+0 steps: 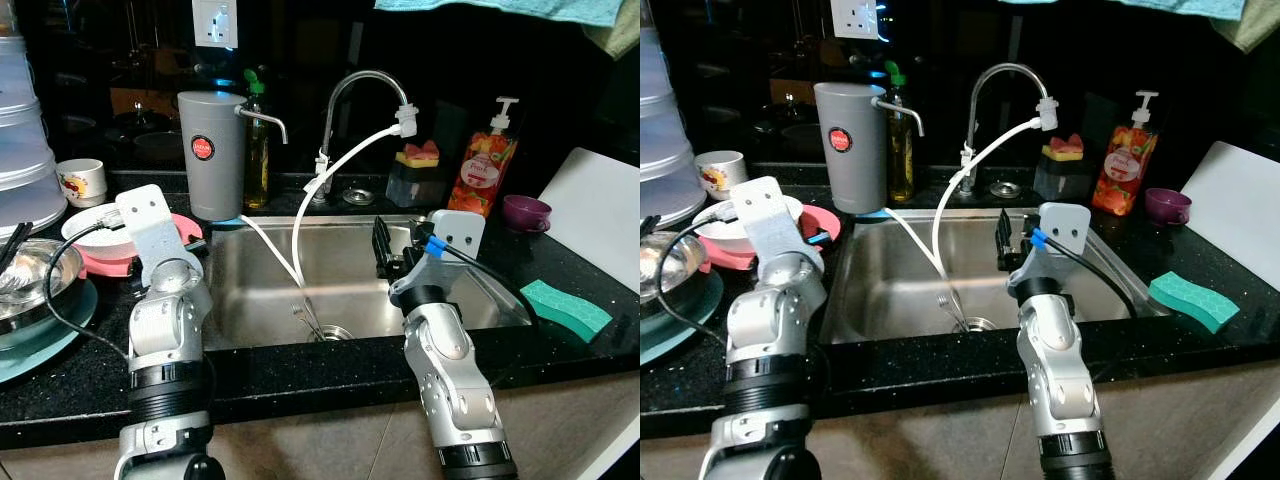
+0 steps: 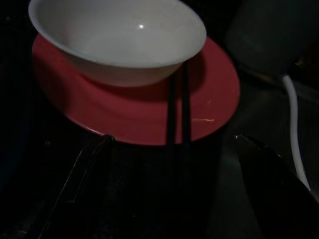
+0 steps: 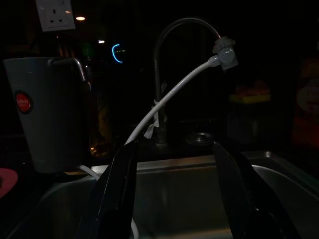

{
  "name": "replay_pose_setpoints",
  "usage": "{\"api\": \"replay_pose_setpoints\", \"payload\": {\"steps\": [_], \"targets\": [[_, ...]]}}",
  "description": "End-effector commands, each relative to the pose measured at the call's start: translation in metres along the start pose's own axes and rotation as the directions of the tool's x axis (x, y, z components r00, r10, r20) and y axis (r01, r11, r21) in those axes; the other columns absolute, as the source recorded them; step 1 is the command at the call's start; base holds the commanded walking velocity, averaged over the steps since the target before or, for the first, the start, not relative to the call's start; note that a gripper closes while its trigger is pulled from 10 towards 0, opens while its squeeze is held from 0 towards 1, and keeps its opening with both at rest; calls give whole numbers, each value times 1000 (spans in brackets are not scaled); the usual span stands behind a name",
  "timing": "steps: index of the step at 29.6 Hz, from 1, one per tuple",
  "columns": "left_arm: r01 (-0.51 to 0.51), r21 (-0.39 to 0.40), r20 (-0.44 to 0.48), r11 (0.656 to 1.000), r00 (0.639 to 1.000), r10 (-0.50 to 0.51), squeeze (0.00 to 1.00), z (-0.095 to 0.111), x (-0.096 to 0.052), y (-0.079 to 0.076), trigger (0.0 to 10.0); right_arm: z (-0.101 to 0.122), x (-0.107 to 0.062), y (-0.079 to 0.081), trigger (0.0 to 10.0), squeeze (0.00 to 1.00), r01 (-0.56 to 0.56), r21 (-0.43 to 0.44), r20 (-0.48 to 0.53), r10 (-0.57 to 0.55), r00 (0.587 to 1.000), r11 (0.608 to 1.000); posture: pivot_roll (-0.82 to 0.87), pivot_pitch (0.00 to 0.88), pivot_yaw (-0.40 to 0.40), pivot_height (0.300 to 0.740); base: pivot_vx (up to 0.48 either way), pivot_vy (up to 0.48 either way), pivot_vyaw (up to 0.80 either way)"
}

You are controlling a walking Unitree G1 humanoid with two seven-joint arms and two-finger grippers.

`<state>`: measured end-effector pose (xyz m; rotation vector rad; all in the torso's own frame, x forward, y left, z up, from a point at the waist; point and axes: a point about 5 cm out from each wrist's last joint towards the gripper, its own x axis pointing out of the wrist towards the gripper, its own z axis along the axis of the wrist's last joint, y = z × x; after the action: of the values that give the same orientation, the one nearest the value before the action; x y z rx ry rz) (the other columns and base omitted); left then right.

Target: Kitchen organization

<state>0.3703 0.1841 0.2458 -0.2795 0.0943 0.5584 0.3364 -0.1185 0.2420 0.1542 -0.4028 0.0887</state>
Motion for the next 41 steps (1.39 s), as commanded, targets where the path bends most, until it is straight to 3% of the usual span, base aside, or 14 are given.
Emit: {"api": "replay_pose_setpoints", "payload": {"steps": [1, 19, 21, 23, 24, 26, 27, 29, 41], "targets": [[-2, -25, -27, 1000, 1000, 1, 0, -2, 7, -5, 10000, -1, 0, 1, 10000, 0, -2, -1, 0, 2, 1000, 1000, 200, 5, -95, 740, 0, 0, 0], [-15, -25, -114, 1000, 993, 12, 0, -21, 27, -11, 10000, 0, 0, 0, 10000, 0, 5, -3, 3, -5, 1000, 1000, 190, 5, -85, 740, 0, 0, 0], [-17, -25, -116, 1000, 993, 14, 0, -21, 28, -11, 9451, 0, 0, 0, 10000, 0, 6, -3, 3, -6, 1000, 1000, 190, 5, -85, 740, 0, 0, 0], [-23, -28, -120, 999, 993, 19, 0, -23, 30, -10, 7804, 0, 0, 0, 10000, 0, 7, -4, 4, -7, 1000, 1000, 186, 1, -82, 740, 0, 0, 0], [-29, -31, -121, 999, 992, 25, 0, -23, 33, -8, 3294, 1, 0, -1, 10000, 0, 10, -4, 7, -10, 1000, 1000, 186, 1, -82, 740, 0, 0, 0], [-31, -32, -121, 999, 992, 27, 0, -22, 34, -7, 3294, 1, 1, -1, 10000, 0, 11, -4, 8, -11, 1000, 1000, 186, 0, -80, 740, 0, 0, 0], [-32, -34, -121, 999, 992, 28, 0, -22, 35, -7, 353, 1, 1, -1, 10000, 0, 11, -4, 9, -11, 1000, 1000, 186, 0, -80, 740, 0, 0, 0], [-35, -38, -120, 999, 992, 30, 0, -22, 35, -6, 0, 1, 1, -1, 10000, 0, 10, -3, 10, -10, 1000, 1000, 188, 0, -81, 740, 0, 0, 0], [-37, -66, -116, 997, 993, 29, 0, -21, 35, -7, 0, 1, 2, 1, 10000, 0, 2, -2, 10, -2, 1000, 1000, 191, 0, -87, 740, 0, 0, 0]]}}
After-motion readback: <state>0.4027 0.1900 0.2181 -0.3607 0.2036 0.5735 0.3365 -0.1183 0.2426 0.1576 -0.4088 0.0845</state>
